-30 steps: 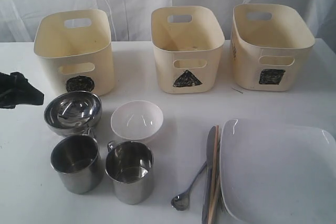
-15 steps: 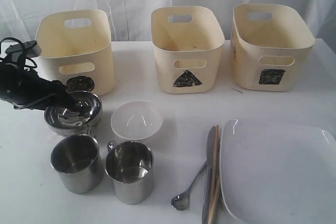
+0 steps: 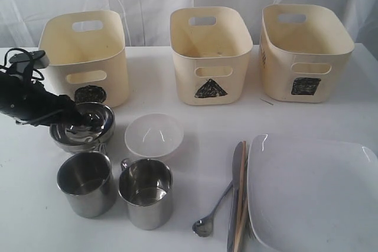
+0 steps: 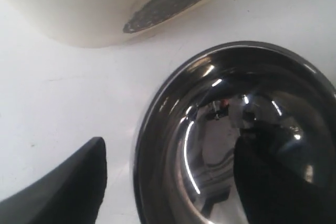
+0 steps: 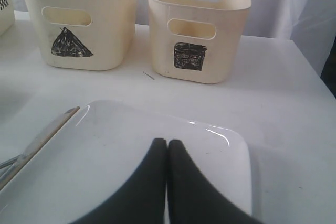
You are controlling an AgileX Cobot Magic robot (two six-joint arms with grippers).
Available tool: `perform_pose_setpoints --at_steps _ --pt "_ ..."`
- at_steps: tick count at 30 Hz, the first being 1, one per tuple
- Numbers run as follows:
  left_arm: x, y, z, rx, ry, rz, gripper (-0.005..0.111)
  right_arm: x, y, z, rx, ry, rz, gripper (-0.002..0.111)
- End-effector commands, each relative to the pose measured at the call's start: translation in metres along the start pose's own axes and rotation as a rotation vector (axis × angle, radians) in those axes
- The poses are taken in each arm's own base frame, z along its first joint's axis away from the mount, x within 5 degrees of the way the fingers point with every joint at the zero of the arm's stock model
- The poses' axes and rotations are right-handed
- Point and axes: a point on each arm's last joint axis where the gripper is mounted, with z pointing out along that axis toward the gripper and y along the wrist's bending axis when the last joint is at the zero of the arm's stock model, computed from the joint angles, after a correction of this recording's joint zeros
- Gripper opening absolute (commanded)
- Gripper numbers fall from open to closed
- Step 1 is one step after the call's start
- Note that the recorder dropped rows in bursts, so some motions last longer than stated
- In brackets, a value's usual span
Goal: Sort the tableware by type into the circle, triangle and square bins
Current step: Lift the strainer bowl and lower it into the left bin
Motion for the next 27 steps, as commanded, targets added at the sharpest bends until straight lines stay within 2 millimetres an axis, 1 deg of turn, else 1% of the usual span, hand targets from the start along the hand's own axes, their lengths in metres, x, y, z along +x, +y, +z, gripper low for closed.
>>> perform_pose_setpoints --at_steps 1,4,7,8,9,10,13,16,18,21,27 --pt "0.007 0.002 0.011 0.02 0.057 -0.009 0.06 0.0 0.0 0.0 -0.007 -0.017 -0.004 0.0" --pt "0.009 0.003 0.016 0.022 0.071 -0.016 0.044 0.0 0.0 0.0 -0.007 -0.017 -0.004 0.0" --pt "0.009 0.003 0.016 0.022 0.071 -0.016 0.022 0.0 0.0 0.0 -0.007 -0.017 -0.004 0.0" --pt "0.009 0.003 0.015 0.022 0.068 -0.014 0.011 0.0 0.0 0.0 -0.007 -0.017 -0.004 0.0" --pt "0.008 0.003 0.014 0.023 0.067 -0.013 0.004 0.0 0.0 0.0 -0.007 -0.017 -0.004 0.0" --pt "0.008 0.002 0.012 0.022 0.062 -0.009 0.0 0.0 0.0 0.0 -0.007 -0.017 -0.004 0.0" --pt "0.004 0.001 0.005 0.012 0.035 -0.001 0.0 0.0 0.0 0.0 -0.007 -0.017 -0.004 0.0" --pt "-0.003 -0.003 -0.007 0.004 -0.005 0.013 0.0 0.0 0.0 0.0 -0.007 -0.017 -0.004 0.0" --pt "-0.011 -0.007 -0.019 0.001 -0.045 0.031 0.0 0.0 0.0 0.0 -0.007 -0.017 0.024 0.0" --pt "-0.019 -0.018 -0.042 0.017 -0.093 0.064 0.0 0.0 0.0 0.0 -0.007 -0.017 0.031 0.0" --pt "-0.03 -0.049 -0.097 0.101 -0.158 0.163 0.0 0.0 0.0 0.0 -0.007 -0.017 0.031 0.0"
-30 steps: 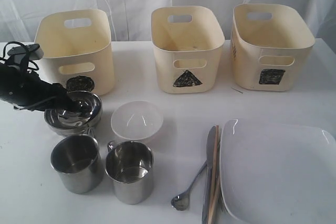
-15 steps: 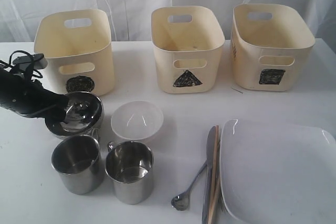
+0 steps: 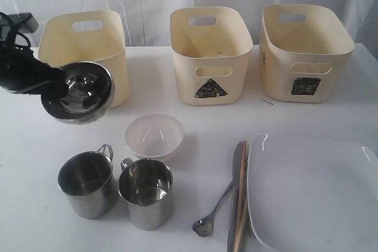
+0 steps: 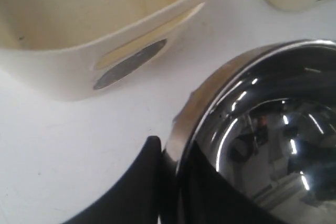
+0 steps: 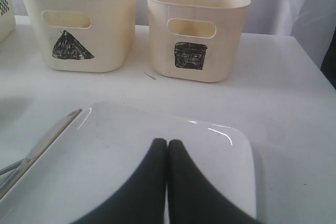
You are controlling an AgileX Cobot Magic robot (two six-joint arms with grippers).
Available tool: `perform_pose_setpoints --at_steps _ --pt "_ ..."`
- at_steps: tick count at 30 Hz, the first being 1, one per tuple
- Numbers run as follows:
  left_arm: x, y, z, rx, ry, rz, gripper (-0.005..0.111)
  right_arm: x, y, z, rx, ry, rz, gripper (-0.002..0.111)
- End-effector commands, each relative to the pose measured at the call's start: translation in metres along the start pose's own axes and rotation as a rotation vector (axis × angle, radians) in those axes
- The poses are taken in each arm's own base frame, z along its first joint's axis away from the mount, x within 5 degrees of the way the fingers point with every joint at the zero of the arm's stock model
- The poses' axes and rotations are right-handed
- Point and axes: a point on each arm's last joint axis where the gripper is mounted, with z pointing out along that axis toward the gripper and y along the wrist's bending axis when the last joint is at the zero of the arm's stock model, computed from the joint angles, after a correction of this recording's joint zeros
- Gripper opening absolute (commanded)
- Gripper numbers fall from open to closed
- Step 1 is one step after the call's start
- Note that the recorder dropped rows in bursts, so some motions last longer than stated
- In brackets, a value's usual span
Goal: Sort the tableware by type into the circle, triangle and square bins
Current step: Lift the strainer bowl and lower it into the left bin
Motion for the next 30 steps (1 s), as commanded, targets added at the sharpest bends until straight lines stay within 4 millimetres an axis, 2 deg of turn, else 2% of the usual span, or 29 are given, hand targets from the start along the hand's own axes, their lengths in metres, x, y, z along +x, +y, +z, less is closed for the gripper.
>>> perform_pose_setpoints --at_steps 1,5,8,13,18,21,26,30 --pt "-0.017 -0.025 -0.045 0.056 -0.079 0.066 0.0 0.0 0.0 0.0 -0.007 -0.017 0.003 0.0" --pt "-0.039 -0.029 -0.077 -0.06 -0.245 0.128 0.0 0.0 0.0 0.0 -0.007 -0.017 0.003 0.0" --pt "-0.056 -0.021 -0.082 -0.147 -0.311 0.136 0.0 0.0 0.0 0.0 -0.007 -0.017 0.003 0.0" --pt "-0.076 0.0 -0.054 -0.18 -0.275 0.126 0.0 0.0 0.0 0.0 -0.007 -0.017 0.003 0.0" --pt "-0.092 0.027 -0.009 -0.176 -0.243 0.064 0.0 0.0 0.0 0.0 -0.007 -0.017 0.003 0.0" --pt "-0.102 0.04 0.012 -0.186 -0.242 0.063 0.0 0.0 0.0 0.0 -0.007 -0.017 0.003 0.0" --pt "-0.111 0.057 0.035 -0.221 -0.24 0.091 0.0 0.0 0.0 0.0 -0.007 -0.017 0.003 0.0" --pt "-0.113 0.061 0.043 -0.219 -0.211 0.119 0.0 0.0 0.0 0.0 -0.007 -0.017 0.003 0.0"
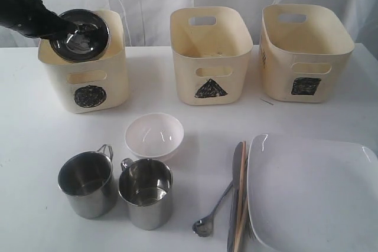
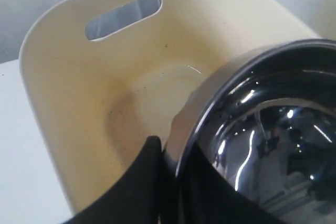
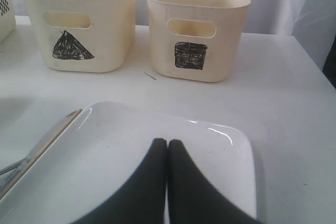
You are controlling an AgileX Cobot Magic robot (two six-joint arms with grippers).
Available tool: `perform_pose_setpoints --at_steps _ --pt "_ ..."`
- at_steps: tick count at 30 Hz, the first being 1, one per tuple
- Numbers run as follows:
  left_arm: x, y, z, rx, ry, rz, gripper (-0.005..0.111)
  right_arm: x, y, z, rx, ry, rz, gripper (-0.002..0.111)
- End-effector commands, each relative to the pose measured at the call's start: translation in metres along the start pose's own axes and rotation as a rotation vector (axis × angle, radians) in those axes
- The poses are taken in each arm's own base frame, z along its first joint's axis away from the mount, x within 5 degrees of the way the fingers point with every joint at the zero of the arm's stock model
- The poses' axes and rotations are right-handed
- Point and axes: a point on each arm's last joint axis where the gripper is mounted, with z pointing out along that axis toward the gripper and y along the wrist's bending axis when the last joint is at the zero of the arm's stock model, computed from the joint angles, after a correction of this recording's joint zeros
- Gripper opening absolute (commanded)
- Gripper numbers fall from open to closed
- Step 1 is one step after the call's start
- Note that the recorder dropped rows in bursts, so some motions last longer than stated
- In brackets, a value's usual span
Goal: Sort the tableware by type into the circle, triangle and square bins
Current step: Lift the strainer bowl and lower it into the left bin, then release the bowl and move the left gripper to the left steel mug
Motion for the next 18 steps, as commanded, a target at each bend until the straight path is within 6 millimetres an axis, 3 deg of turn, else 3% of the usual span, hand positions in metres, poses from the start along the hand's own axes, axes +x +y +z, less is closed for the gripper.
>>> perform_pose_setpoints --at_steps 1,3,9,11,15,18 --pt "-0.004 0.002 0.004 0.008 0.007 0.007 0.0 0.0 0.0 0.0 -0.007 -0.017 0.001 0.0" --pt "-0.004 0.001 0.003 0.018 0.015 0.008 0.003 0.0 0.0 0.0 -0.007 -0.017 0.001 0.0" --pt "-0.002 -0.004 0.0 0.075 0.072 -0.01 0.036 0.0 0.0 0.0 -0.007 -0.017 0.001 0.0" --pt "-0.003 -0.007 -0.006 0.093 0.088 -0.053 0.042 0.0 0.0 0.0 -0.007 -0.017 0.001 0.0" --pt "-0.012 -0.016 -0.03 0.144 0.111 -0.036 0.038 0.0 0.0 0.0 -0.007 -0.017 0.001 0.0" --pt "-0.02 -0.028 -0.061 0.209 0.141 0.028 0.032 0.0 0.0 0.0 -0.007 -0.017 0.001 0.0"
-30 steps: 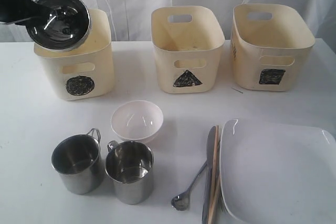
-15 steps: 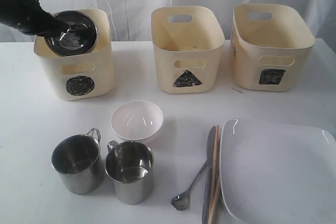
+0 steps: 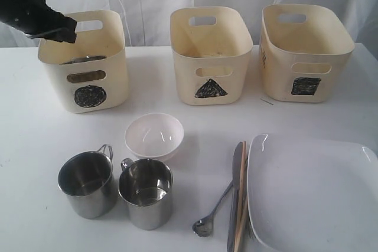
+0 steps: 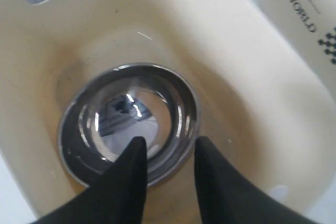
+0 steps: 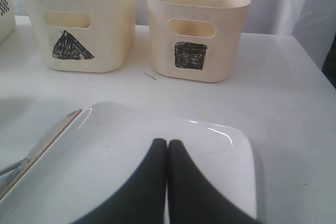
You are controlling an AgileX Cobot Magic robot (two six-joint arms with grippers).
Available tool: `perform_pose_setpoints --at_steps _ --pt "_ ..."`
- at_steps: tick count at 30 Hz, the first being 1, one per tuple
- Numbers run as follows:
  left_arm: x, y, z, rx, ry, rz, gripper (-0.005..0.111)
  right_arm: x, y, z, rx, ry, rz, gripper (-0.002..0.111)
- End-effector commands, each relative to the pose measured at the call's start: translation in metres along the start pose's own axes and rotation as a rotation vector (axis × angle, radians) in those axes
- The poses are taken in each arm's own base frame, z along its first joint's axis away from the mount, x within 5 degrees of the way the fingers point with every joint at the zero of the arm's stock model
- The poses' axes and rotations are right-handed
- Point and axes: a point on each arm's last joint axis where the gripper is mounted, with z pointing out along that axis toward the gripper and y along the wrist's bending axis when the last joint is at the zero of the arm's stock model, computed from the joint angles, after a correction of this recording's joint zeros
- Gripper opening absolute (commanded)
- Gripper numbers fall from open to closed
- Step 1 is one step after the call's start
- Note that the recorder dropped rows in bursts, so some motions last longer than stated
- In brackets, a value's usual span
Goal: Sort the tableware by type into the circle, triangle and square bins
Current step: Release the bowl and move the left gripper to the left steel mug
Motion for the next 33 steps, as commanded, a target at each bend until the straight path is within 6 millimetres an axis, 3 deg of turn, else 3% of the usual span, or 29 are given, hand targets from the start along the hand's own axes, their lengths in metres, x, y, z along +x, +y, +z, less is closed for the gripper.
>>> perform_pose_setpoints --at_steps 1,5,10,15,18,22,23,25,27,33 --pt "-0.009 -0.026 -0.052 0.102 0.042 0.069 0.032 0.0 0.0 0.0 -0.007 -0.017 0.001 0.0" --pt "-0.005 -0.046 -0.087 0.183 0.111 0.095 0.032 0.0 0.0 0.0 -0.007 -0.017 0.001 0.0" --pt "0.018 -0.069 -0.123 0.255 0.206 0.086 0.032 0.0 0.0 0.0 -0.007 -0.017 0.001 0.0" --pt "0.059 -0.086 -0.143 0.272 0.265 0.027 0.032 0.0 0.0 0.0 -0.007 -0.017 0.001 0.0" --pt "0.096 -0.099 -0.156 0.241 0.251 -0.017 0.032 0.0 0.0 0.0 -0.007 -0.017 0.001 0.0" --pt "0.136 -0.105 -0.138 0.272 0.285 -0.144 0.036 0.0 0.0 0.0 -0.007 -0.017 0.001 0.0" --pt "0.142 -0.104 -0.134 0.275 0.293 -0.157 0.04 0.0 0.0 0.0 -0.007 -0.017 0.001 0.0" --pt "0.156 -0.104 -0.124 0.278 0.292 -0.185 0.059 0.0 0.0 0.0 -0.007 -0.017 0.001 0.0" --pt "0.159 -0.104 -0.12 0.279 0.267 -0.194 0.068 0.0 0.0 0.0 -0.007 -0.017 0.001 0.0" --pt "0.159 -0.111 -0.099 0.265 0.267 -0.105 0.069 0.0 0.0 0.0 -0.007 -0.017 0.001 0.0"
